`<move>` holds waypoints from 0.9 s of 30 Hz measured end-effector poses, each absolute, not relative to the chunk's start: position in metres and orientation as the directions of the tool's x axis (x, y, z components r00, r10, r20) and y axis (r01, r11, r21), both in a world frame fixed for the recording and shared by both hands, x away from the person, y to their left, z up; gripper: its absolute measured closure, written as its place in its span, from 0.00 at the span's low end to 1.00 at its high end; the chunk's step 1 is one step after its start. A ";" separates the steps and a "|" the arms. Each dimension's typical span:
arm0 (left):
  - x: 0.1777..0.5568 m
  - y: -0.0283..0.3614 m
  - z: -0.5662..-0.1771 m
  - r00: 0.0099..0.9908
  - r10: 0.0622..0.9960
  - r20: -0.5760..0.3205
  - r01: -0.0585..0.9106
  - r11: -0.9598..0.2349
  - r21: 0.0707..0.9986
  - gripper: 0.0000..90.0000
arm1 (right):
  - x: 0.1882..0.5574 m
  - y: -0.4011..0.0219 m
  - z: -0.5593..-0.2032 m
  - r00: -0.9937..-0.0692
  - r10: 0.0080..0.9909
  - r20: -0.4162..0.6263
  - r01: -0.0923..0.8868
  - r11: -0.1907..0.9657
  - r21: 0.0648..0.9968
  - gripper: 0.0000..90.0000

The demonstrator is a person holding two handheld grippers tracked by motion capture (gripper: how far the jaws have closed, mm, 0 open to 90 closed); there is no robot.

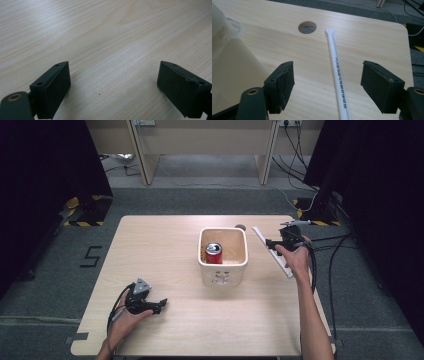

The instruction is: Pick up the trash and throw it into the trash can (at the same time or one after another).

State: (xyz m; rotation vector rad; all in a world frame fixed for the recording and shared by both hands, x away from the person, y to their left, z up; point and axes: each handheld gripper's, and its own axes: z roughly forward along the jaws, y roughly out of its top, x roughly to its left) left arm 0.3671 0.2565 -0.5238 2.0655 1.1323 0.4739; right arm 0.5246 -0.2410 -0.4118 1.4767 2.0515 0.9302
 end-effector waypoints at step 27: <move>0.367 0.256 -0.524 0.546 0.838 -0.022 0.571 -0.353 0.741 0.12 | 0.539 -0.252 -0.467 -0.309 0.950 0.049 0.714 0.197 0.672 0.51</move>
